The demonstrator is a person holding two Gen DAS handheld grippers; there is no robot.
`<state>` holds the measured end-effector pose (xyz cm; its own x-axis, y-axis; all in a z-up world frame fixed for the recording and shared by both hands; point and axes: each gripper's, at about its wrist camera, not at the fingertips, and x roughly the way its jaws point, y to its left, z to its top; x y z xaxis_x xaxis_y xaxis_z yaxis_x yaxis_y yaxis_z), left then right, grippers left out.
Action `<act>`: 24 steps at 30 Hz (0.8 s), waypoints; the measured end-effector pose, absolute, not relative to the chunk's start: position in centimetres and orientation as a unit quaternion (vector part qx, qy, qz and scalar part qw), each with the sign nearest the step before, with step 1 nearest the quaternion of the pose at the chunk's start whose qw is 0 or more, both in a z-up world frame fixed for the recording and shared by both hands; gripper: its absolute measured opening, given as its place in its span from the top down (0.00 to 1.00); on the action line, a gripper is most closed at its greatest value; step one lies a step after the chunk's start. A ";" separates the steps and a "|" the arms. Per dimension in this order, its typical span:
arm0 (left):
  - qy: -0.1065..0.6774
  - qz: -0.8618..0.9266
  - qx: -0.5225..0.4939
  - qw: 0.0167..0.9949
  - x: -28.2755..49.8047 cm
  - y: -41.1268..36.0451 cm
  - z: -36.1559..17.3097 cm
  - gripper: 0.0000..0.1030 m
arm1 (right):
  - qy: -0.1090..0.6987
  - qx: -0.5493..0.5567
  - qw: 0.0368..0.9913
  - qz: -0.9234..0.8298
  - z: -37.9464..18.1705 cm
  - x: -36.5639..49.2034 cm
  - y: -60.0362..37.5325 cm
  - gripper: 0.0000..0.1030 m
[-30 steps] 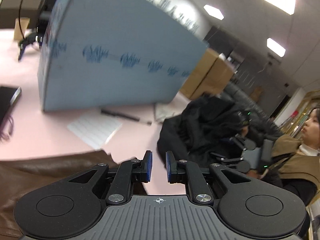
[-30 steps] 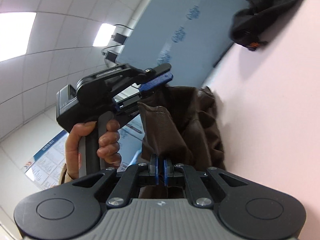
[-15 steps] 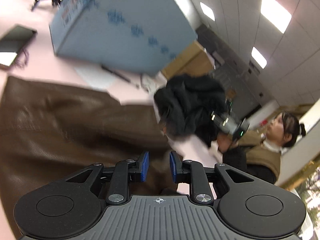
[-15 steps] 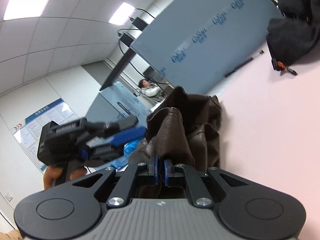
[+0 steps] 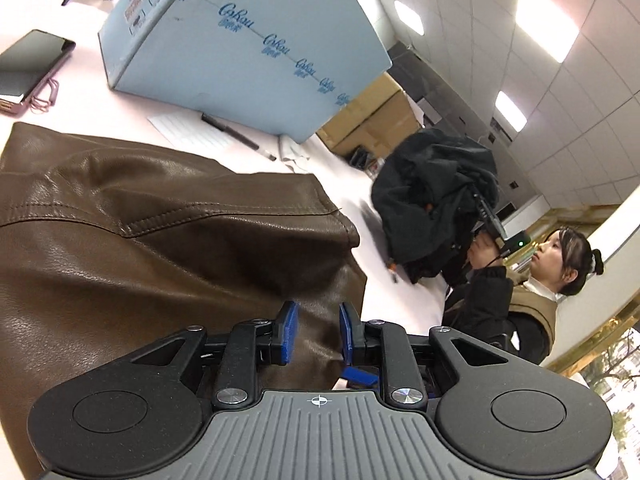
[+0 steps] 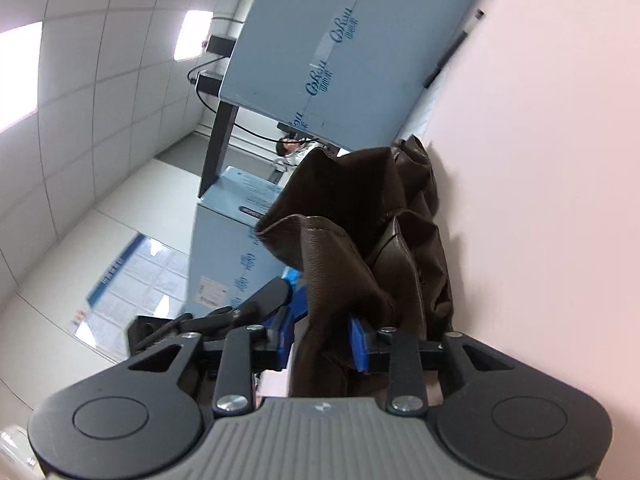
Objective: Fold clothes
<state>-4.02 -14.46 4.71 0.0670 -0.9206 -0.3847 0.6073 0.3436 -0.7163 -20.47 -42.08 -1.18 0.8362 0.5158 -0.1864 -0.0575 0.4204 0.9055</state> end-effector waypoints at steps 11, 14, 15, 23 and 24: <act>0.367 -0.538 -0.223 0.725 -2.6 -13.5 6.0 0.71 | 0.105 0.384 0.891 0.217 1.6 -20.3 -41.1 0.95; 0.401 -0.540 -0.205 0.711 -2.3 -15.1 4.2 0.71 | 0.159 0.368 0.894 0.200 0.3 -21.2 -41.9 0.95; 0.410 -0.540 -0.195 0.709 -2.3 -15.7 3.6 0.71 | 0.177 0.373 0.889 0.197 0.1 -21.2 -42.2 0.94; 0.415 -0.528 -0.104 0.734 -3.5 -18.6 2.2 0.70 | 0.260 0.328 0.899 0.132 2.3 -23.7 -43.9 0.77; 0.415 -0.527 -0.100 0.735 -3.6 -18.6 2.2 0.70 | 0.253 0.315 0.907 0.122 3.1 -24.2 -44.2 0.77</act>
<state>-3.59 -18.62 2.21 0.1003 -0.8575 -0.5046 0.6924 0.4244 -0.5835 -24.21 -44.17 3.10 0.8416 0.3814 -0.3825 -0.0623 0.7720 0.6326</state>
